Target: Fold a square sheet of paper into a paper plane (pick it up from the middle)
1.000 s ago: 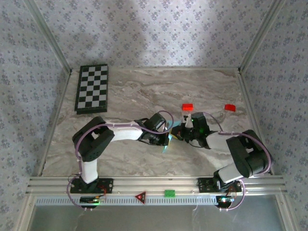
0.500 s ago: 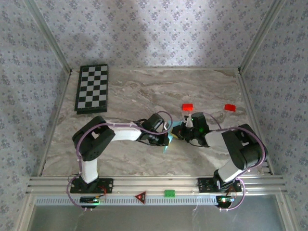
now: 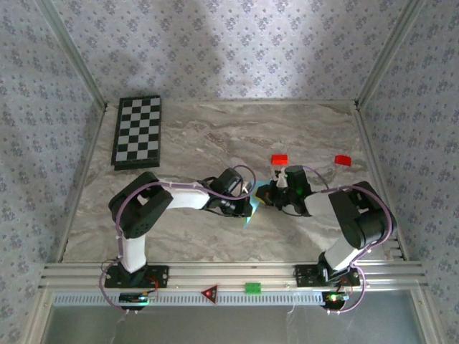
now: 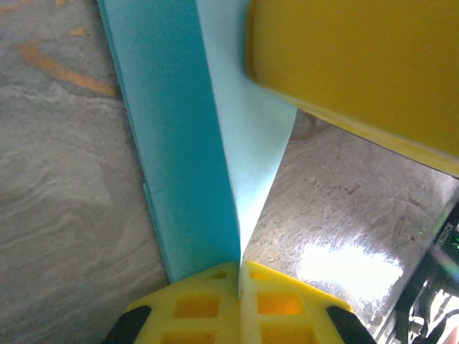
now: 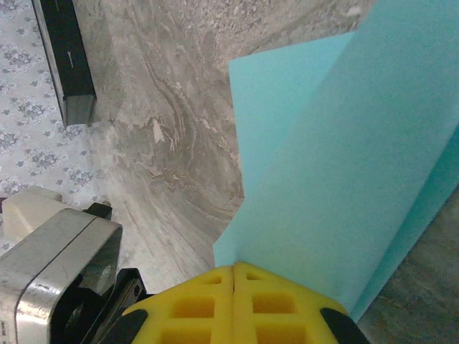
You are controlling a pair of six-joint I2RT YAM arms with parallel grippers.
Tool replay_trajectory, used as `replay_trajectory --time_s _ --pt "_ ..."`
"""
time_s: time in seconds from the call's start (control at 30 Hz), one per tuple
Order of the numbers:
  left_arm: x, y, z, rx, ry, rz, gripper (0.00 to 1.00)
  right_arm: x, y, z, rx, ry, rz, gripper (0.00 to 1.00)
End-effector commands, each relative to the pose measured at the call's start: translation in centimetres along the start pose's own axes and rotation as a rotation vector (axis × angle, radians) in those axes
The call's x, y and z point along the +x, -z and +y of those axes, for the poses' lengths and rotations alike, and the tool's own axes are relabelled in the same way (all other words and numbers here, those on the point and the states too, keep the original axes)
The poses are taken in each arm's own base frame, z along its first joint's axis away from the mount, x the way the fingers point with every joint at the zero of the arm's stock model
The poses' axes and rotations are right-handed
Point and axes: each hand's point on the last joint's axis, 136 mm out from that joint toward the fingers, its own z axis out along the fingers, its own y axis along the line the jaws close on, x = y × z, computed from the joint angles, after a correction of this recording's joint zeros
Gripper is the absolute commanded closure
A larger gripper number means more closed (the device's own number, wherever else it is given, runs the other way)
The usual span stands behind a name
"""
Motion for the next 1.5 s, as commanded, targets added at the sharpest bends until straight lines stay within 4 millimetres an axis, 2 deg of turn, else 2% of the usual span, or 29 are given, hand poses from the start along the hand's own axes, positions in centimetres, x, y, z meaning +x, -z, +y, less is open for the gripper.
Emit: replay_trajectory --time_s 0.0,0.9,1.07,1.2,1.47 --pt "1.3 -0.9 2.1 -0.040 0.036 0.050 1.00 -0.3 -0.2 -0.1 0.009 0.016 0.010 0.95" --pt "1.7 -1.2 3.0 -0.034 0.077 0.065 1.00 -0.5 -0.8 -2.0 0.041 -0.012 0.024 0.95" --pt "2.0 -1.4 3.3 -0.020 0.104 0.059 1.00 -0.7 -0.6 -1.4 0.019 -0.002 0.020 0.94" --pt "2.2 -1.6 3.5 -0.008 0.119 0.056 1.00 -0.5 -0.7 -2.1 0.041 -0.002 0.029 0.94" --pt "2.7 -1.8 4.0 -0.006 0.130 0.066 1.00 0.5 -1.5 -4.8 0.112 -0.016 0.062 0.94"
